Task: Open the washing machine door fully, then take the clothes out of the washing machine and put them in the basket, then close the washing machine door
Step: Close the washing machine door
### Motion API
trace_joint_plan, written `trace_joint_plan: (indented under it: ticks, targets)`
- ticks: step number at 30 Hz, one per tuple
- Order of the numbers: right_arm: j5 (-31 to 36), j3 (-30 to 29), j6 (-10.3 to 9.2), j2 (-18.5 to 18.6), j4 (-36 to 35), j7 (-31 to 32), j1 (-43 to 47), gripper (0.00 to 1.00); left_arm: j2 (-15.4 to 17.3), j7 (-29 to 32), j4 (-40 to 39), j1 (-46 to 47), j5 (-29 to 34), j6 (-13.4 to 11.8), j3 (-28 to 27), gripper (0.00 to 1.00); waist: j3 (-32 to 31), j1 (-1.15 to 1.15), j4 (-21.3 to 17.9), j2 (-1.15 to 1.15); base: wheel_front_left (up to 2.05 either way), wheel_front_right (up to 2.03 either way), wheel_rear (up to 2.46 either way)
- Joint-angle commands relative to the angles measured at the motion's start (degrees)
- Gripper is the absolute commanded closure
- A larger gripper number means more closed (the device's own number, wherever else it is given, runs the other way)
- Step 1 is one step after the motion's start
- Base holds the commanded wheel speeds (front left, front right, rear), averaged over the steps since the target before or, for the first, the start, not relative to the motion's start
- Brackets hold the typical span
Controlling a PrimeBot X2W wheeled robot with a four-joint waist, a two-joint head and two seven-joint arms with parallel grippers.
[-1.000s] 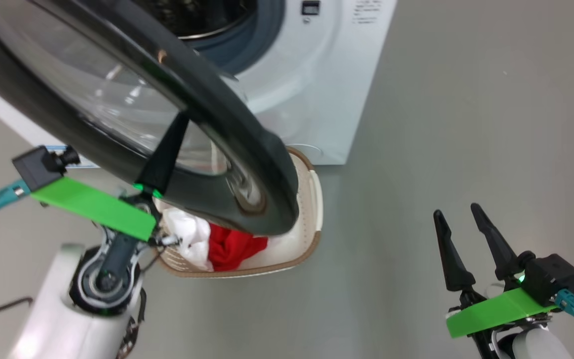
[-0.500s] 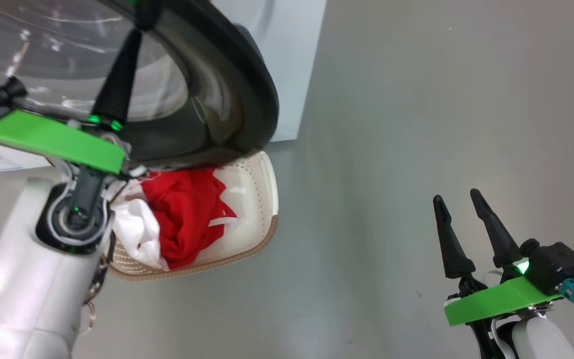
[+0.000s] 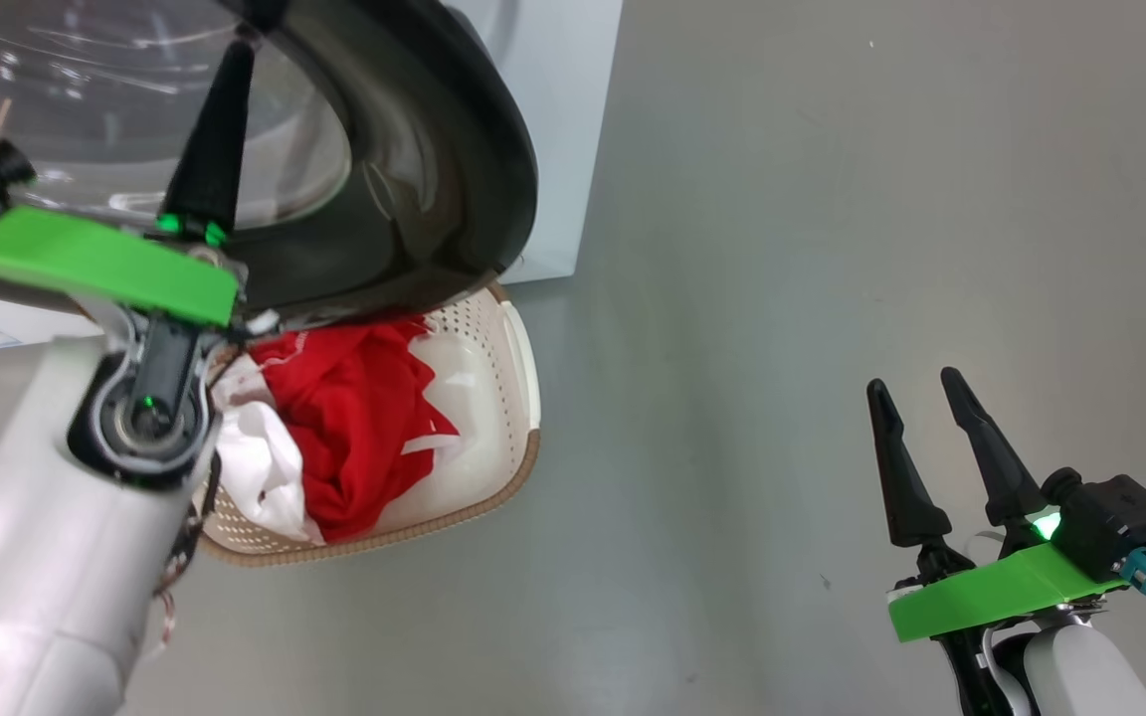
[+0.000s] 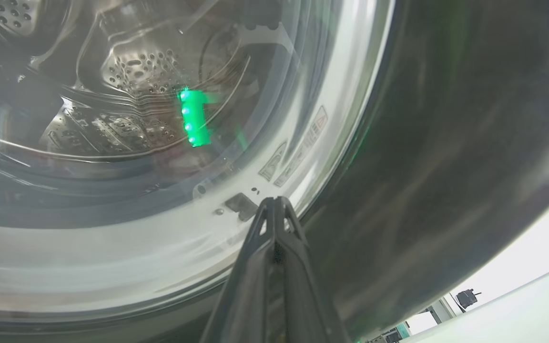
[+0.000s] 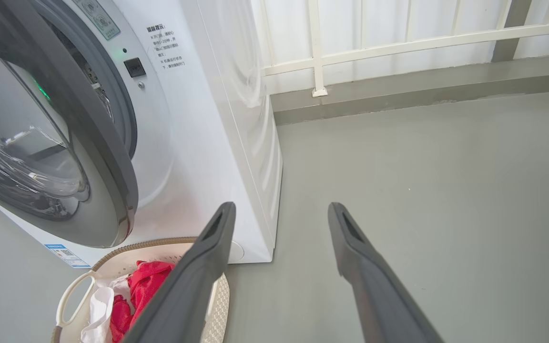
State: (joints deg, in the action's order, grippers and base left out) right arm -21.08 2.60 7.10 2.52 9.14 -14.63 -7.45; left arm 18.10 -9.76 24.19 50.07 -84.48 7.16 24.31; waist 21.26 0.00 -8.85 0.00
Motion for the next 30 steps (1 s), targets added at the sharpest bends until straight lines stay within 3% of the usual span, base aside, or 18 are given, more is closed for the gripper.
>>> trace_joint_plan:
  ticks: [1, 3, 5, 6, 20, 30]
  targets:
    - [0.4, 1.0, 0.39, 0.4, -1.3, -0.4, -0.5, 0.0, 2.5, -0.7, -1.0, -1.0, -0.8, 0.3, -1.0, 0.85, -0.7, 0.0, 0.7, 0.0, 0.0, 0.0, 0.0]
    - [0.7, 0.9, 0.39, 0.4, -1.1, -0.4, -0.3, 0.0, 2.6, -1.3, -1.0, -2.6, -1.2, 0.3, -0.2, 0.55, -1.4, 0.0, 1.2, 0.0, 0.0, 0.0, 0.0]
    - [0.9, 0.7, 0.39, 0.4, -1.0, -0.4, 0.0, 0.0, 2.6, -2.1, -1.0, -4.5, -1.6, 0.3, 0.3, 0.08, -2.1, 0.0, 1.7, 0.0, 0.0, 0.0, 0.0]
    - [1.0, 0.7, 0.39, 0.4, -0.9, -0.4, 0.2, 0.0, 2.6, -2.4, -1.0, -5.5, -1.8, 0.3, 0.6, 0.0, -2.4, 0.0, 2.0, 0.0, 0.0, 0.0, 0.0]
    - [3.0, -1.1, 0.39, 0.4, -0.3, -0.4, 3.7, 0.0, 3.0, -5.1, -1.7, -20.2, -1.7, 0.3, 1.4, 0.0, -7.6, 0.0, 5.6, 0.0, 0.0, 0.0, 0.0]
    - [4.2, -2.1, 0.39, 0.4, -0.2, -0.4, 6.7, 0.0, 2.4, -5.2, -2.5, -30.6, 4.3, 0.3, -4.4, 0.0, -10.5, 0.0, 7.9, 0.0, 0.0, 0.0, 0.0]
